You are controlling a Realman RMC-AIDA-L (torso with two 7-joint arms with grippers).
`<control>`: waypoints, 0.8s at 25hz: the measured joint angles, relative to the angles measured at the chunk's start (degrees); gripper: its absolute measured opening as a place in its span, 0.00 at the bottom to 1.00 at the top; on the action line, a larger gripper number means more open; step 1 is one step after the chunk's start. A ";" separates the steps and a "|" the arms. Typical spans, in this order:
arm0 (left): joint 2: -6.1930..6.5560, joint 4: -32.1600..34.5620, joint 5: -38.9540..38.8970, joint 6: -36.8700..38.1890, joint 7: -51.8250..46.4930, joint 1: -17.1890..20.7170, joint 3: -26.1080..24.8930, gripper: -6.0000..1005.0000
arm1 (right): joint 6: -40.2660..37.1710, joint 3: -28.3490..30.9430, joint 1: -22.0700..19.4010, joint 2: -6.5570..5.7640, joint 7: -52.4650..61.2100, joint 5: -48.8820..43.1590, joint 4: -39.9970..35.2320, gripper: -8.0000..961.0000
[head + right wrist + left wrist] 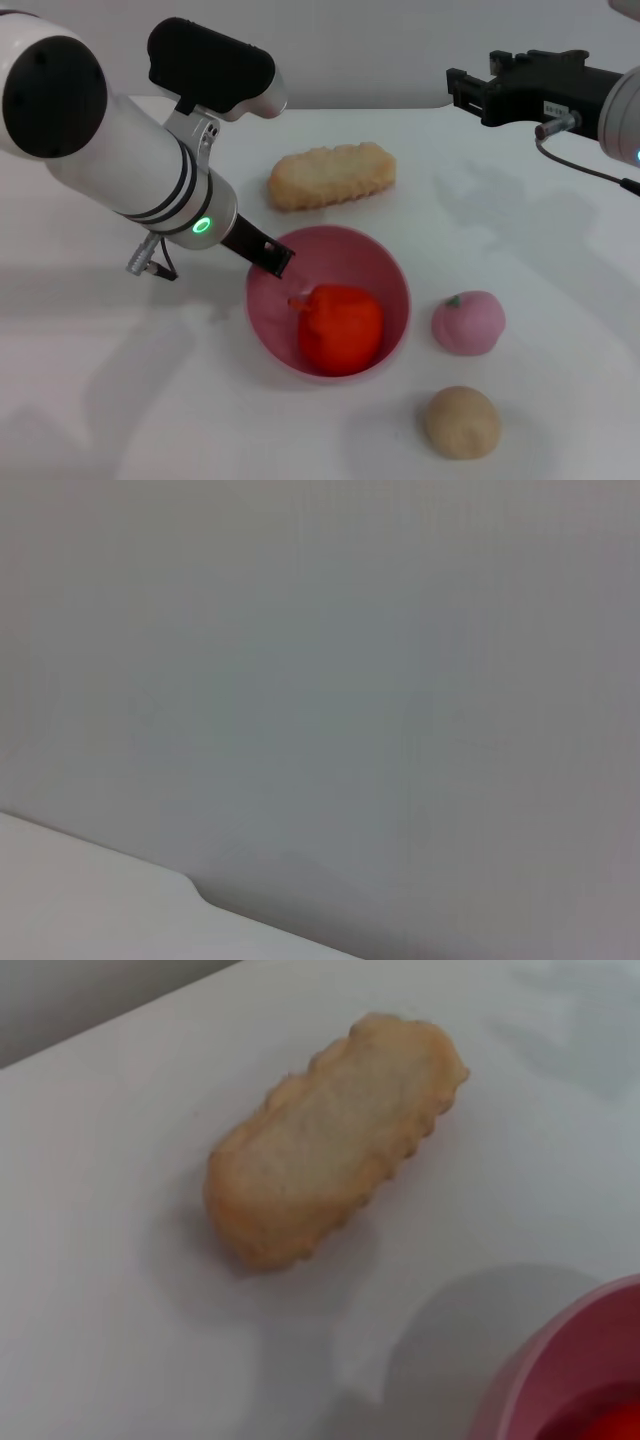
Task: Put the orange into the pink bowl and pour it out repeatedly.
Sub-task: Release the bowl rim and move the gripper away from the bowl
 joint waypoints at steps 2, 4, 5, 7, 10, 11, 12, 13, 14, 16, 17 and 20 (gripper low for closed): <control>0.02 -0.93 0.04 0.20 -0.01 -0.23 -0.08 0.08 | -0.01 -0.01 0.05 0.00 0.01 0.00 0.04 0.51; 0.03 -1.16 0.12 0.93 -0.03 -0.25 -0.10 0.08 | -0.06 -0.04 0.07 -0.01 0.01 0.00 0.10 0.52; 0.04 -1.17 0.12 1.34 -0.04 -0.18 -0.10 0.08 | -0.11 -0.06 0.09 -0.04 0.00 0.00 0.15 0.52; 0.05 -1.13 0.09 2.19 -0.02 -0.02 -0.10 0.08 | -0.62 -0.21 0.13 -0.07 -0.17 0.00 0.31 0.52; 0.10 -1.02 0.25 2.91 0.02 -0.01 -0.10 0.15 | -1.04 -0.28 0.14 -0.08 -0.25 0.00 0.54 0.52; 0.12 -1.02 0.36 3.13 0.02 -0.02 -0.10 0.19 | -1.23 -0.30 0.15 -0.09 -0.27 0.00 0.67 0.52; 0.16 -1.02 0.49 3.41 0.02 -0.04 -0.10 0.23 | -1.40 -0.32 0.14 -0.10 -0.28 0.00 0.81 0.52; 0.16 -1.02 0.49 3.41 0.02 -0.04 -0.10 0.26 | -1.53 -0.34 0.15 -0.12 -0.29 0.00 0.93 0.52; 0.25 -0.84 0.60 3.97 0.02 -0.06 -0.12 0.30 | -1.68 -0.34 0.14 -0.15 -0.32 0.00 1.00 0.52; 0.28 -0.57 0.63 4.19 0.02 -0.11 -0.29 0.38 | -2.01 -0.34 0.15 -0.20 -0.46 0.00 1.15 0.52; 0.31 -0.13 0.76 4.28 0.13 -0.15 -0.49 0.42 | -2.13 -0.34 0.15 -0.20 -0.59 0.00 1.16 0.52; 0.32 2.48 2.65 4.73 0.48 -0.07 -1.59 0.53 | -2.87 -0.34 0.22 -0.20 -1.13 0.00 1.20 0.52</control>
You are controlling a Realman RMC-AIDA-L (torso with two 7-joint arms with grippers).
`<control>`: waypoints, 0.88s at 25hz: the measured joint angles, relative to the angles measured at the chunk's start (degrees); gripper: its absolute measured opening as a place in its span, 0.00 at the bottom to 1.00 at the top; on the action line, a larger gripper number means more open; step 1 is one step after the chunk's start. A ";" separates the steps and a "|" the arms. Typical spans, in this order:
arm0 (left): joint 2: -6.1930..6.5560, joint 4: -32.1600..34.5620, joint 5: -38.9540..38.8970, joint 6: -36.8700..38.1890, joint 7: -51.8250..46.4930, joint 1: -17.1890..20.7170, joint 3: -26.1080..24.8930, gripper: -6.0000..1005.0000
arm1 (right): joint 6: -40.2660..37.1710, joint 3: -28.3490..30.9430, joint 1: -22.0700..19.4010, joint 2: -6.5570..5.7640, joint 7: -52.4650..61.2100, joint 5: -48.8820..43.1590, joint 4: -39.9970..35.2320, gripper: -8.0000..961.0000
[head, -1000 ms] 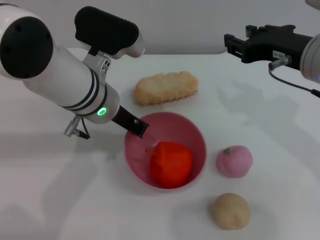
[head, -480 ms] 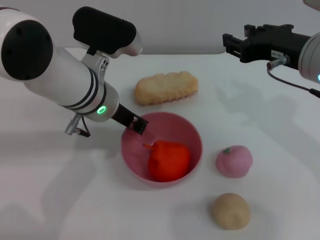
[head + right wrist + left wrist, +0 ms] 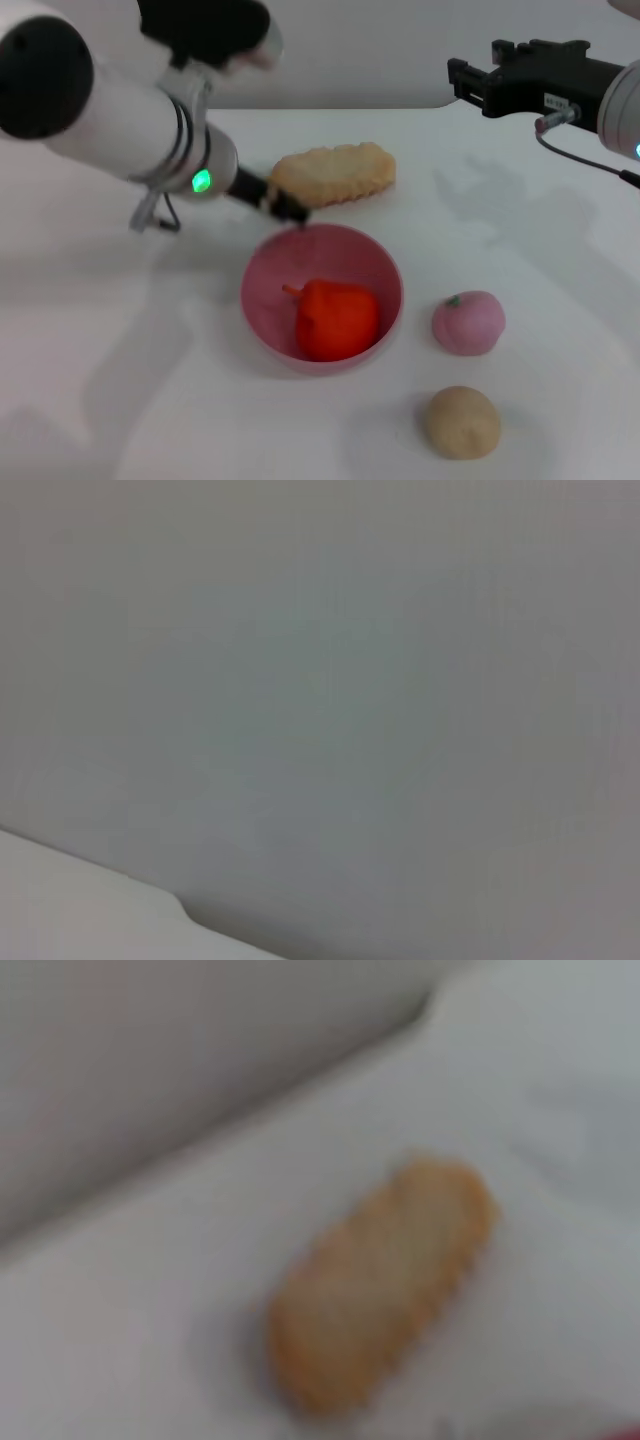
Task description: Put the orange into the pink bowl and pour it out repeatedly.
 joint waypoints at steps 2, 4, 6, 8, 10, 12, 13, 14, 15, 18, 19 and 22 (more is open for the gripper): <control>0.00 3.20 2.96 1.47 0.06 0.54 -1.61 0.59 | -1.23 0.07 -0.14 0.01 -0.20 -0.04 0.00 0.52; -0.01 6.63 5.74 3.55 0.03 1.50 -3.20 0.64 | -5.36 0.33 -1.02 0.08 -0.92 -0.06 0.55 0.52; 0.00 8.62 7.42 5.41 -0.09 2.43 -4.17 0.70 | -7.37 0.36 -1.47 0.09 -1.24 -0.06 0.90 0.52; 0.00 12.51 10.65 14.80 0.01 6.80 -5.29 0.74 | -11.86 0.25 -2.63 0.11 -2.07 -0.14 2.03 0.52; 0.03 13.42 12.67 24.11 0.37 10.93 -4.74 0.76 | -17.92 -0.23 -3.92 0.15 -4.71 -0.10 4.05 0.52; 0.04 12.86 14.73 37.81 1.11 16.47 -3.16 0.78 | -29.03 -2.31 -5.56 0.16 -10.56 0.10 8.84 0.52; 0.02 11.96 15.06 44.67 1.40 19.10 -2.36 0.79 | -29.03 -2.31 -5.56 0.16 -10.56 0.10 8.84 0.52; 0.00 10.94 15.15 50.93 1.46 21.47 -1.68 0.79 | -32.08 -2.88 -5.84 0.14 -11.66 0.07 10.30 0.52; -0.01 10.37 15.11 54.21 1.42 22.67 -1.39 0.79 | -34.99 -3.09 -5.95 0.13 -11.99 0.11 12.23 0.52; -0.06 7.76 14.61 62.68 0.40 26.42 -1.02 0.79 | -38.63 -2.15 -5.29 -0.06 -10.46 1.27 16.37 0.52; -0.10 6.67 14.50 63.54 0.07 26.87 -1.02 0.79 | -39.36 -1.80 -5.08 -0.13 -9.78 1.60 17.31 0.52; -0.14 3.16 14.44 65.71 -0.72 27.17 -1.25 0.79 | -44.83 -2.65 -5.12 -0.21 -9.31 1.80 20.35 0.52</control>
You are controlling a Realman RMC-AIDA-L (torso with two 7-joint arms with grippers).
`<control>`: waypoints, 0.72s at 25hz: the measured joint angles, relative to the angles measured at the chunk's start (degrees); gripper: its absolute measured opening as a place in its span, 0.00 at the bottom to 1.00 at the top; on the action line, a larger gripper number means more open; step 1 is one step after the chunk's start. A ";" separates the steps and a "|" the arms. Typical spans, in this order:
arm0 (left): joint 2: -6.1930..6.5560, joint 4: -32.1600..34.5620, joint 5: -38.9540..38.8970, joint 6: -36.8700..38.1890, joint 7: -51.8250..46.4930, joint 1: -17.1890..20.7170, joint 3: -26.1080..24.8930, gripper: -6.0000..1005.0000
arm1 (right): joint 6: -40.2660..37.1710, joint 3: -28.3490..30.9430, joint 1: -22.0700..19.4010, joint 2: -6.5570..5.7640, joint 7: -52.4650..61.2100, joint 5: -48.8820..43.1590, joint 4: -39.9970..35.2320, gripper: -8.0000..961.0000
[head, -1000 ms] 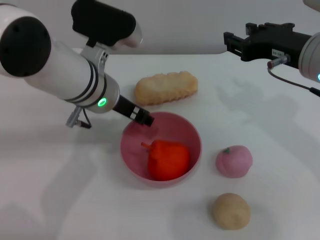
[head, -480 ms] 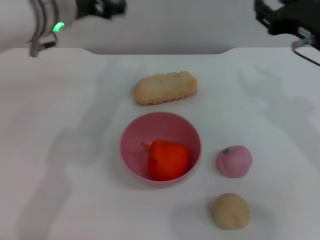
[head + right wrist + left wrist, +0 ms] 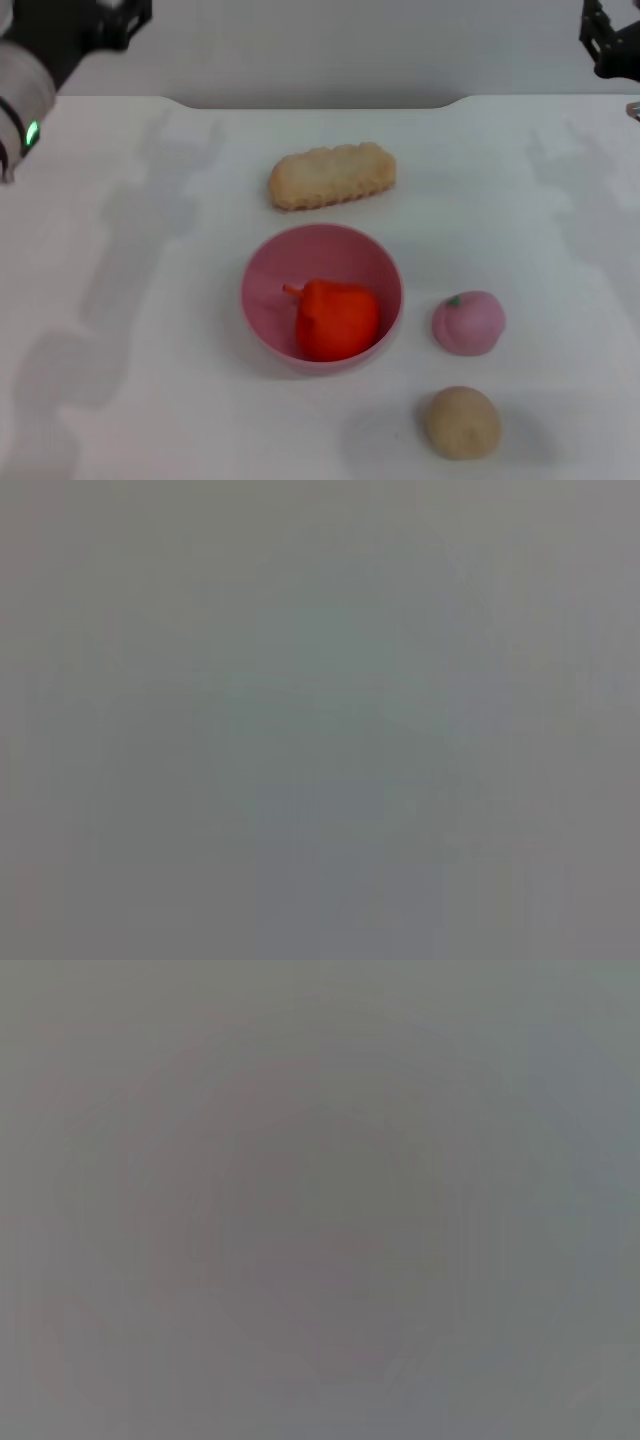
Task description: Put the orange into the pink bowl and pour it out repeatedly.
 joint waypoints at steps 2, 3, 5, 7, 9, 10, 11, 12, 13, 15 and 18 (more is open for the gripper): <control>-0.02 -6.59 -0.03 3.41 -2.33 -1.15 -0.10 0.79 | -8.26 -2.82 -0.54 -0.02 -0.09 -0.11 3.87 0.52; 0.02 -9.46 -0.04 5.12 -3.69 -1.81 -0.06 0.79 | -12.65 -4.23 -0.77 -0.03 -0.08 -0.13 5.97 0.52; 0.02 -12.86 -0.04 7.00 -5.01 -2.56 0.02 0.79 | -19.02 -6.28 -0.91 0.04 0.95 -0.05 9.62 0.52; -0.07 -19.78 -0.04 13.82 -8.31 -3.60 0.22 0.79 | -22.00 -7.72 -0.43 -0.04 4.75 0.08 13.38 0.52; -0.10 -21.38 -0.04 15.66 -9.36 -3.67 0.26 0.79 | -22.18 -7.89 -0.37 -0.09 6.04 0.07 14.25 0.52; -0.10 -21.38 -0.04 15.66 -9.36 -3.67 0.26 0.79 | -22.99 -8.15 -0.42 -0.06 7.10 0.07 15.14 0.62; -0.13 -22.78 -0.04 17.81 -10.47 -3.69 0.27 0.79 | -24.23 -8.49 -0.54 0.02 7.90 0.08 16.14 0.71; -0.13 -25.97 -0.04 23.72 -13.16 -3.43 0.29 0.79 | -26.22 -9.01 -0.67 0.12 8.26 0.12 17.23 0.73; -0.13 -25.97 -0.04 23.72 -13.16 -3.43 0.29 0.79 | -28.64 -9.75 -0.73 0.20 8.64 0.21 18.70 0.75; -0.10 -27.01 -0.04 25.44 -14.09 -3.20 0.30 0.79 | -33.73 -11.26 -0.65 0.27 9.90 0.38 21.49 0.80; -0.01 -28.08 -0.04 26.83 -14.93 -2.83 0.30 0.79 | -37.57 -12.31 -0.18 0.28 12.96 0.42 24.32 0.82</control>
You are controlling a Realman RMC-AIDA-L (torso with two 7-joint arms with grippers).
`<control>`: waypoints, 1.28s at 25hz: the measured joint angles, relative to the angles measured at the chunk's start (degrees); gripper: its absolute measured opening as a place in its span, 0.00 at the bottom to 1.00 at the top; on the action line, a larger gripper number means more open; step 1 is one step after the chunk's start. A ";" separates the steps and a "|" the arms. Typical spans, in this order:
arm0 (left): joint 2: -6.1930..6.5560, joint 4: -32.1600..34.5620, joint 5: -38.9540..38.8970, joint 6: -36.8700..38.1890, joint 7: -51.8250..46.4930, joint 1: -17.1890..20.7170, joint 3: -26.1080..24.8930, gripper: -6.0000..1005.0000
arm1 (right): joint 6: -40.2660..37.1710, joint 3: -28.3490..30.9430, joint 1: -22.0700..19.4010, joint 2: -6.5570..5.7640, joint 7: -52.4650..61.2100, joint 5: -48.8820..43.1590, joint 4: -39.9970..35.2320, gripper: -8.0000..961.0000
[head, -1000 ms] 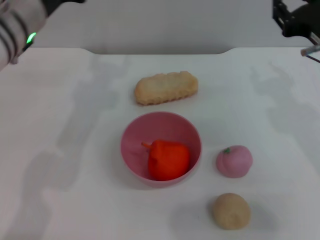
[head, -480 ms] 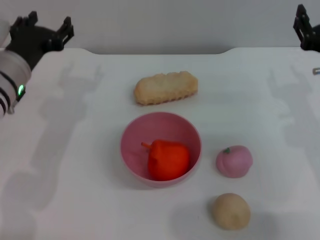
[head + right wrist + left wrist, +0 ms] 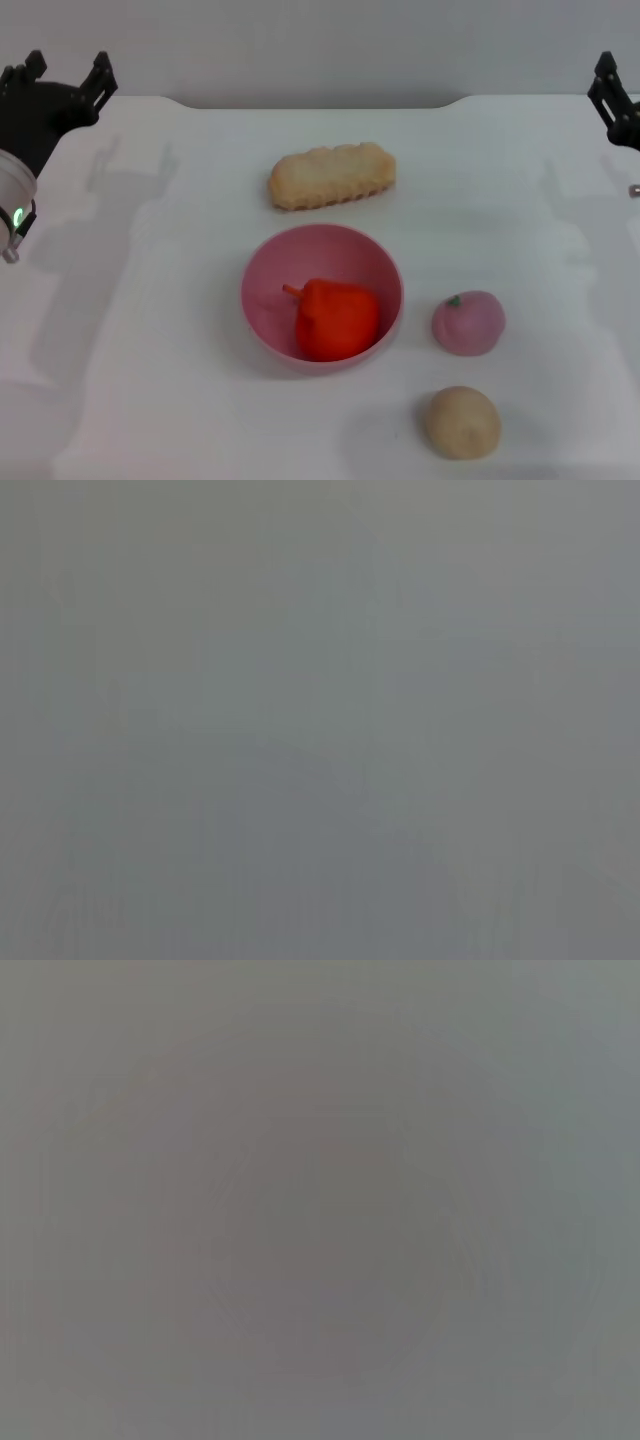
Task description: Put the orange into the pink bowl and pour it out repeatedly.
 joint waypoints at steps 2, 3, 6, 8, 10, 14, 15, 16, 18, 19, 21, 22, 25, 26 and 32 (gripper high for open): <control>0.00 0.00 0.00 0.00 0.00 0.00 0.00 0.79 | -0.83 -0.12 0.44 -0.08 1.71 0.00 1.25 0.82; 0.04 -0.92 0.00 0.64 -0.11 0.29 0.40 0.79 | -1.00 -0.14 0.70 -0.14 2.42 0.00 1.79 0.82; 0.05 -1.08 0.00 1.23 -0.13 0.45 1.10 0.79 | -1.15 -0.16 1.29 -0.22 3.45 -0.02 3.04 0.82; 0.05 -1.08 0.00 1.23 -0.13 0.45 1.10 0.79 | -1.18 -0.17 1.32 -0.23 3.49 -0.04 3.44 0.82; 0.08 -1.12 0.03 1.67 -0.14 0.54 1.58 0.78 | -1.19 -0.17 1.31 -0.23 3.53 -0.05 3.68 0.82; 0.03 -2.25 0.07 2.18 -0.34 0.26 1.91 0.78 | -1.13 -0.16 1.55 -0.22 3.59 -0.08 3.69 0.82; 0.03 -2.25 0.07 2.18 -0.34 0.26 1.91 0.78 | -1.00 -0.09 1.69 -0.22 3.59 -0.08 3.66 0.82; 0.03 -2.25 0.07 2.18 -0.34 0.26 1.91 0.78 | -0.84 0.02 1.90 -0.23 3.60 -0.08 3.64 0.82; -0.01 -2.84 0.05 2.26 -0.73 -0.15 1.91 0.78 | -0.73 0.09 2.33 -0.26 3.61 -0.07 3.78 0.82; -0.07 -4.24 0.01 2.82 -0.87 -1.28 2.56 0.78 | -0.72 0.09 2.54 -0.28 3.61 -0.07 3.89 0.82; -0.06 -4.37 0.00 3.29 -1.09 -1.34 2.76 0.78 | -0.71 0.07 2.89 -0.33 3.62 -0.07 4.00 0.82; -0.06 -4.37 0.00 3.29 -1.09 -1.34 2.76 0.78 | -0.70 0.03 2.95 -0.36 3.63 -0.06 4.02 0.82; -0.06 -4.93 -0.01 5.15 -2.48 -1.33 2.97 0.78 | -0.68 -0.07 2.98 -0.38 3.64 -0.04 4.09 0.82; 0.07 -5.37 0.07 5.55 -3.22 -1.35 2.99 0.78 | -0.68 -0.09 2.93 -0.38 3.65 -0.03 4.11 0.82; 0.23 -5.83 0.42 5.77 -3.91 -1.06 3.03 0.78 | -0.69 -0.31 2.54 -0.17 4.51 -0.03 4.15 0.82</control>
